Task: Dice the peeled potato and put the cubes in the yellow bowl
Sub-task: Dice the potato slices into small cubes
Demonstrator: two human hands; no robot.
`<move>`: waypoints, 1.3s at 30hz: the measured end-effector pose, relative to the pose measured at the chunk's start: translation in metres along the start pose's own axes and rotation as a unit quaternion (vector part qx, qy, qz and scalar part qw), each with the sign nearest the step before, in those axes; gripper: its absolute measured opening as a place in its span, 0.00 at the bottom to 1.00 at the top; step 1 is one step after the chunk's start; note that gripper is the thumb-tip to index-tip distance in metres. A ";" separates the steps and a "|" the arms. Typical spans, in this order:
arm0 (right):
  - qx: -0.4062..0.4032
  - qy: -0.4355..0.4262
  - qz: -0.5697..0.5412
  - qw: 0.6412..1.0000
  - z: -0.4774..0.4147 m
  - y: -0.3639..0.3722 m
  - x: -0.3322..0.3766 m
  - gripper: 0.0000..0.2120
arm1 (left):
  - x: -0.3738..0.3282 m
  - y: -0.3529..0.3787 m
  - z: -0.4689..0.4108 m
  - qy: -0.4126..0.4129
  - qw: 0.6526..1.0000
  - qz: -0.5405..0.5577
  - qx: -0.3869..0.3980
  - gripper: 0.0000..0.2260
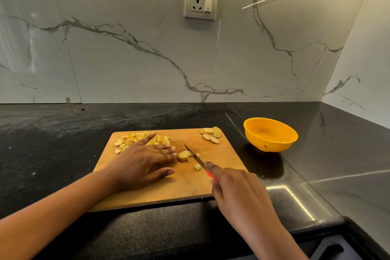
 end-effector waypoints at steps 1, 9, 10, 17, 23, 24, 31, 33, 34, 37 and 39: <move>-0.007 -0.001 0.003 1.000 -0.002 0.000 -0.002 0.23 | 0.000 -0.001 0.001 0.003 1.000 -0.011 -0.026 0.29; 0.002 0.002 0.020 1.000 -0.014 0.006 -0.013 0.23 | -0.023 -0.006 -0.015 0.060 0.993 -0.054 -0.088 0.23; -0.002 0.001 0.020 1.000 -0.016 0.006 -0.014 0.22 | -0.025 -0.003 -0.018 0.073 0.991 -0.080 -0.079 0.23; -0.031 0.043 0.028 0.998 -0.021 0.002 -0.034 0.22 | 0.009 0.001 -0.016 -0.057 0.996 -0.058 -0.040 0.36; -0.080 0.114 -0.034 0.990 -0.049 0.002 -0.046 0.19 | -0.008 -0.006 -0.030 -0.061 0.997 0.024 -0.033 0.36; -0.072 0.130 -0.085 0.985 -0.059 0.007 -0.048 0.19 | -0.016 -0.004 -0.039 -0.050 0.999 0.016 0.003 0.33; -0.042 0.198 -0.285 0.937 -0.080 0.026 -0.058 0.20 | -0.013 -0.001 -0.067 -0.060 0.997 0.003 0.049 0.12; -0.043 0.193 -0.272 0.942 -0.077 0.026 -0.059 0.19 | 0.003 -0.005 -0.062 -0.087 0.995 0.015 0.039 0.10; -0.044 0.189 -0.267 0.944 -0.076 0.026 -0.059 0.19 | 0.010 -0.008 -0.058 -0.100 0.994 0.031 0.030 0.09; -0.048 0.178 -0.257 0.949 -0.075 0.024 -0.056 0.19 | 0.025 -0.020 -0.045 -0.128 0.988 0.082 -0.017 0.08; -0.050 0.170 -0.251 0.952 -0.075 0.023 -0.052 0.19 | 0.034 -0.028 -0.036 -0.147 0.985 0.078 -0.045 0.10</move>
Point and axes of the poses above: each hand's wrist, its own z-axis away from the middle knuckle, its own y-axis out of the palm, x = y × z, the point moved 3 cm from there along -z, towards the middle knuckle
